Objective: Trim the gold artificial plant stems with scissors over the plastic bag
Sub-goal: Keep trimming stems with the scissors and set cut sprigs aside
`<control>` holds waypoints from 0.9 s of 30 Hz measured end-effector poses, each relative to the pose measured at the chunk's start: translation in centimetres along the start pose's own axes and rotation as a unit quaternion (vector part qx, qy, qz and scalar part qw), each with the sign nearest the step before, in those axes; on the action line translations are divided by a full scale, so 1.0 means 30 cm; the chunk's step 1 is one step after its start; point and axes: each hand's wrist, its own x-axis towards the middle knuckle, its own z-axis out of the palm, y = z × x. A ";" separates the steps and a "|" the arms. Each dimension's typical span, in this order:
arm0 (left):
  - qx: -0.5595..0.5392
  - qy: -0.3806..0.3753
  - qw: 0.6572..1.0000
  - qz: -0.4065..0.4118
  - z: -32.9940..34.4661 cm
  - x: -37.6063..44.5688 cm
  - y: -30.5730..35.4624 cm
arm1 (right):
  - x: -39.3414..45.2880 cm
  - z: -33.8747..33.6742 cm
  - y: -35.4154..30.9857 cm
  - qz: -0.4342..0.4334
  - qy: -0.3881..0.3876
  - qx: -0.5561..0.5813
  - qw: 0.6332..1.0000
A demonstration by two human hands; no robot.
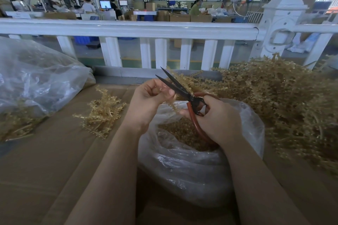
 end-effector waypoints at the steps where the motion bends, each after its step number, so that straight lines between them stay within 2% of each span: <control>1: -0.002 0.000 1.000 0.000 -0.001 -0.002 0.003 | -0.002 -0.002 -0.004 -0.001 -0.001 0.009 1.000; 8: -0.017 0.015 1.000 -0.004 0.017 -0.006 0.000 | -0.001 -0.002 0.001 0.004 -0.025 0.028 0.999; 19: -0.038 0.073 0.996 -0.027 0.037 -0.013 0.005 | -0.002 0.006 0.003 -0.018 0.022 -0.027 0.999; 27: -0.048 0.059 0.996 -0.045 0.024 -0.012 -0.002 | -0.002 0.001 -0.004 -0.021 0.023 -0.021 0.999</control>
